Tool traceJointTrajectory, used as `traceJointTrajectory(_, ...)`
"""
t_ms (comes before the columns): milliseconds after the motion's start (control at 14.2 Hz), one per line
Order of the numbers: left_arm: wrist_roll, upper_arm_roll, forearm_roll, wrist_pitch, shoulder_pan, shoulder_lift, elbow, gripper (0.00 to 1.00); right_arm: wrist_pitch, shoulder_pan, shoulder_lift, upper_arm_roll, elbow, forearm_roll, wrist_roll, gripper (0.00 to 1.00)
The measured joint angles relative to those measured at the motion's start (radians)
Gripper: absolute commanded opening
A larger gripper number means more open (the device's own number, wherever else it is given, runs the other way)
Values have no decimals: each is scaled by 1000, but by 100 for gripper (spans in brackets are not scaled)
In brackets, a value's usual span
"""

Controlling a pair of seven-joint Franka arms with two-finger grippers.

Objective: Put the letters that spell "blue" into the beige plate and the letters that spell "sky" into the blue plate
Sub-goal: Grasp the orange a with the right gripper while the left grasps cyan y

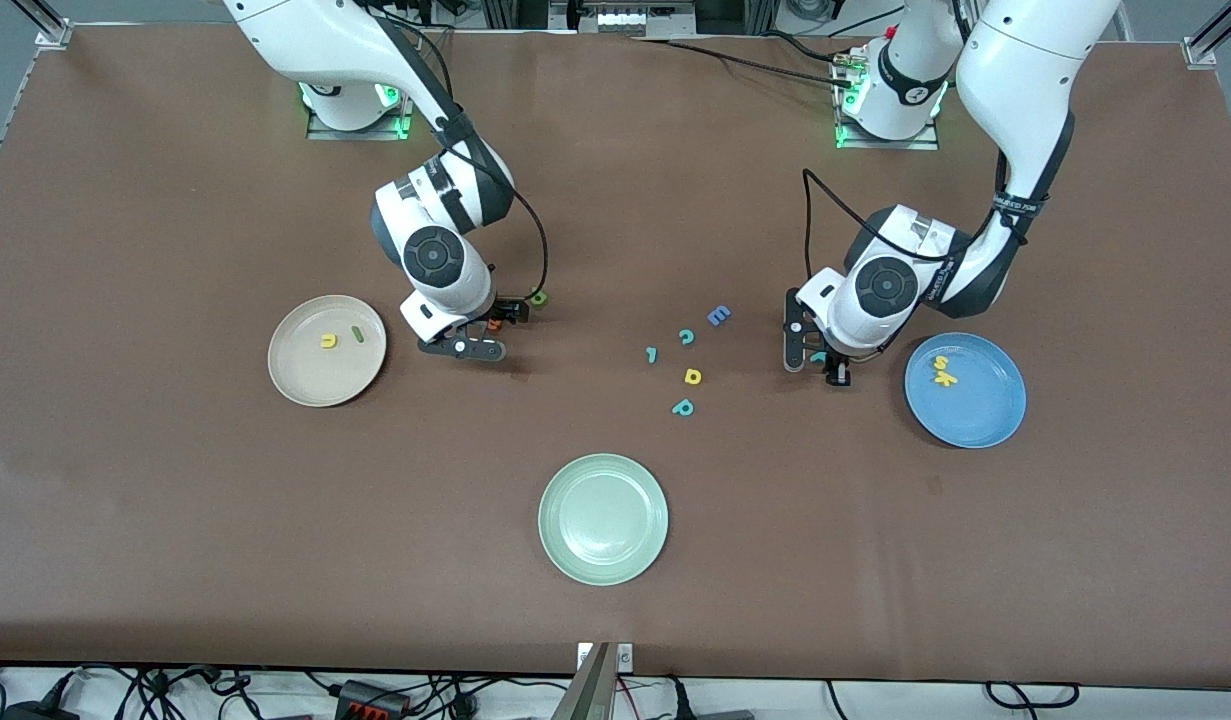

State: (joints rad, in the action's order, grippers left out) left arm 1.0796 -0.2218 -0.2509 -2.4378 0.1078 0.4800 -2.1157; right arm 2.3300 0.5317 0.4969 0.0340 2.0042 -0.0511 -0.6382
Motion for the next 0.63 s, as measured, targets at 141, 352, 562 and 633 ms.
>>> traceJointTrajectory(141,-11,0,0,0,6,0,-4,47,1,0,8,0,0,-5,-13,82)
traceJointTrajectory(352,-14,0,0,-19,8,3,-11,39,5,0,21,0,1,-7,-29,77)
traceJointTrajectory(562,-15,1,0,-45,7,7,-12,17,6,1,32,1,2,-7,-33,69)
traceJointTrajectory(633,-15,1,0,-46,7,8,-12,8,6,1,37,1,2,-8,-34,66)
